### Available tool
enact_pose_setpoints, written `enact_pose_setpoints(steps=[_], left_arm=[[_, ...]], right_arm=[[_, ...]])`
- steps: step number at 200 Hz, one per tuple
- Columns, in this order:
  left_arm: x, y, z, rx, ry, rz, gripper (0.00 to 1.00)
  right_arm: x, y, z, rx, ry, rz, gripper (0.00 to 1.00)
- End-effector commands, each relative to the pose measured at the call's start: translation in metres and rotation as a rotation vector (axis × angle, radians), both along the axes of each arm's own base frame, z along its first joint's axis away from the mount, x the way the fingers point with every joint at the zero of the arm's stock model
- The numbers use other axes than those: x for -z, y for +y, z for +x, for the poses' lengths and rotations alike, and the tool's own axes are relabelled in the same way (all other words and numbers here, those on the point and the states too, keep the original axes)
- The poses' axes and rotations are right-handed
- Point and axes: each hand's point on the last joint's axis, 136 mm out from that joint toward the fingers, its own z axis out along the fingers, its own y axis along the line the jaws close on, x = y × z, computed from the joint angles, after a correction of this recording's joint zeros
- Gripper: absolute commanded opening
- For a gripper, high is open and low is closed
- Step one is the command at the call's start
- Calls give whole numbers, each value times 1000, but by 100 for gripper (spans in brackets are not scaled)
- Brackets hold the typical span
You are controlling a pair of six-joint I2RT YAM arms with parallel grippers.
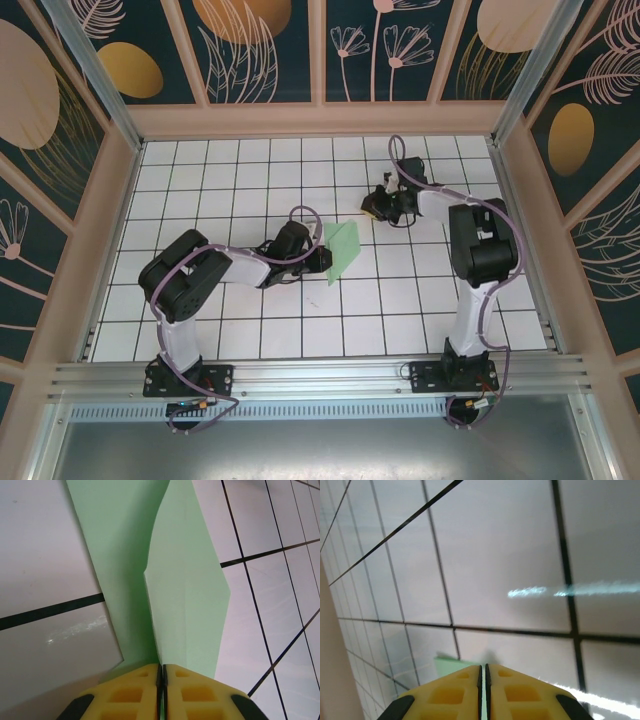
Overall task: Fold a paper plane with a square sheet of paper (pick it up from the middle)
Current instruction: Fourth fold the wing at the center of the table.
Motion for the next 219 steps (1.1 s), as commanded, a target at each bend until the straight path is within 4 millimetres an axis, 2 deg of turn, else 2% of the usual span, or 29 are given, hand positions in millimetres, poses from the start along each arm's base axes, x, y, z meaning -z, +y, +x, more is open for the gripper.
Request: enact_pose_setpoints(steps=[1, 25, 41, 48, 52, 76, 99, 117, 165, 193, 197, 219], left_arm=[[15, 26, -3, -65, 57, 120, 20], [-11, 28, 4, -95, 16, 110, 37], [-28, 32, 6, -116, -16, 106, 39], [-27, 37, 6, -129, -16, 131, 41], [-38, 39, 7, -140, -36, 122, 41], [-50, 47, 4, -157, -59, 124, 42], [-54, 45, 1, -139, -58, 109, 34], [-59, 37, -4, -101, -56, 64, 29], [-55, 16, -10, -5, -31, 18, 26], [-51, 6, -8, 29, -14, 12, 25], [-41, 5, -9, 35, 9, 24, 25], [-34, -3, -9, 53, 20, 23, 25]], right_arm=[[-26, 24, -24, -57, -67, 45, 15], [-21, 44, -51, -103, -56, 32, 15], [-16, 54, -64, -119, -45, 29, 15], [-14, 59, -68, -133, -43, 36, 15], [-13, 63, -72, -143, -38, 38, 15], [-3, 72, -78, -153, -17, 30, 14], [4, 74, -78, -151, -5, 15, 13], [8, 75, -78, -152, 2, 22, 13], [26, 82, -77, -163, 43, 31, 12], [38, 80, -78, -152, 69, 7, 12], [39, 79, -79, -149, 72, 5, 11], [41, 78, -82, -150, 79, 0, 12]])
